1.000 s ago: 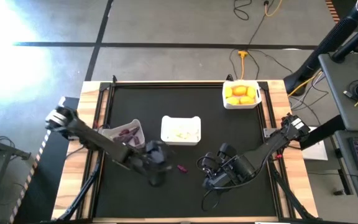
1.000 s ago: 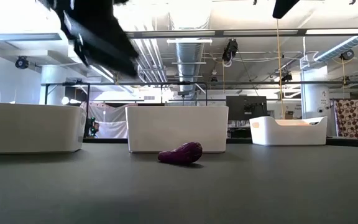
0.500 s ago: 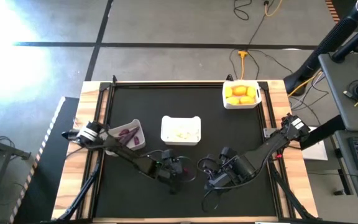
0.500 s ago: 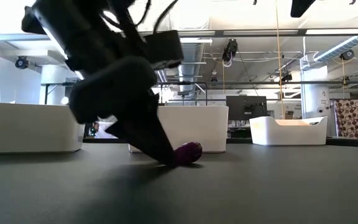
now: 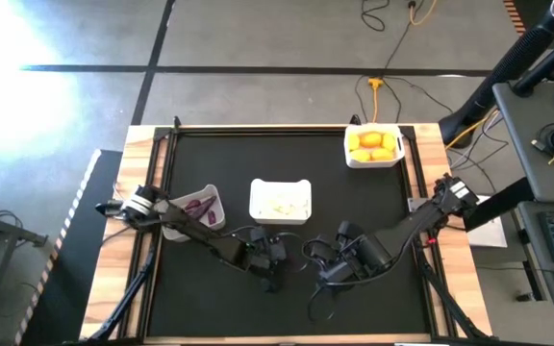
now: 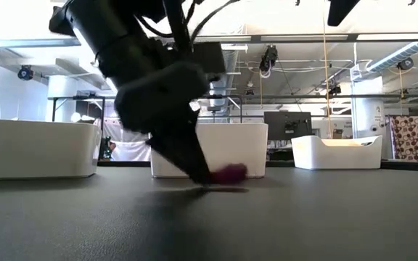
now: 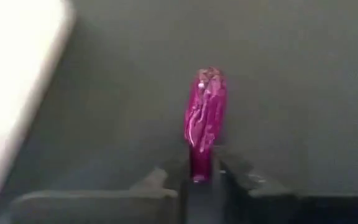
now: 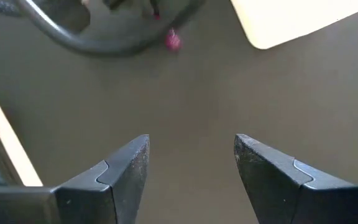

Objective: Sort produce into baskets
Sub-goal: Put the purple eggplant into the gray bin

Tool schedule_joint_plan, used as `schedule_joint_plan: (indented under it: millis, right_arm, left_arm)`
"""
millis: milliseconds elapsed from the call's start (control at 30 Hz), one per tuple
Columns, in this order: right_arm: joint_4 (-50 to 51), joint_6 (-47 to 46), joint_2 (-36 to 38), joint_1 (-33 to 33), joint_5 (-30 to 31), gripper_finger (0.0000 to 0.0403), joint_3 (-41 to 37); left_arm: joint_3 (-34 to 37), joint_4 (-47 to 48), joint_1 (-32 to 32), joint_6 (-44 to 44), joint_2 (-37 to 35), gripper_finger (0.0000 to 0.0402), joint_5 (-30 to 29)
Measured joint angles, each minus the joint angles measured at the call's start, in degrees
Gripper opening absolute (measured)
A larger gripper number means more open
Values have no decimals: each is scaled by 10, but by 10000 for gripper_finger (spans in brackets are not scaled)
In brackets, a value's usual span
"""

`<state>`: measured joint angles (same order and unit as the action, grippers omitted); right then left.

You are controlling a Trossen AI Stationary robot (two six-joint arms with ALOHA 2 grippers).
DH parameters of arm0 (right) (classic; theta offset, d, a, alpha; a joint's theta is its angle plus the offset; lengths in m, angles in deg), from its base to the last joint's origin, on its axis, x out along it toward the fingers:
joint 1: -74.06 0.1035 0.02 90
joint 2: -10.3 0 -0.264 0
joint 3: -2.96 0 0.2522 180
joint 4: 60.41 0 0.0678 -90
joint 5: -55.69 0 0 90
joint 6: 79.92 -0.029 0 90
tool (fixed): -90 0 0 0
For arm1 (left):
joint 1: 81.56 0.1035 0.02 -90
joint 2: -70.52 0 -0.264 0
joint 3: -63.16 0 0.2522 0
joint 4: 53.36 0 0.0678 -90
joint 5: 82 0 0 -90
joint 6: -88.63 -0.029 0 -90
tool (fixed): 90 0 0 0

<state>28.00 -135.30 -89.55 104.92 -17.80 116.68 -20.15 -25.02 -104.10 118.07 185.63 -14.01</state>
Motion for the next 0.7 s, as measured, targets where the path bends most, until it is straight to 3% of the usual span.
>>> schedule_joint_plan:
  millis: [100, 300, 433, 567, 700]
  right_arm:
    - [0, 13, 0, -11, 0, 228, 0]
    - [0, 33, 0, -27, 1, 228, 0]
    - [-2, 45, 0, -35, 11, 228, 0]
    - [-6, 53, 0, -39, 43, 228, 0]
    - [-9, 63, 0, -47, 58, 228, 0]
  left_arm:
    - [0, 50, 1, 22, -52, 12, -28]
    - [11, 246, -8, 63, -222, 25, -184]
    - [65, 372, 2, 125, -352, 10, -260]
    - [173, 429, 26, 197, -478, 5, -239]
    - [296, 390, 40, 253, -581, 9, -163]
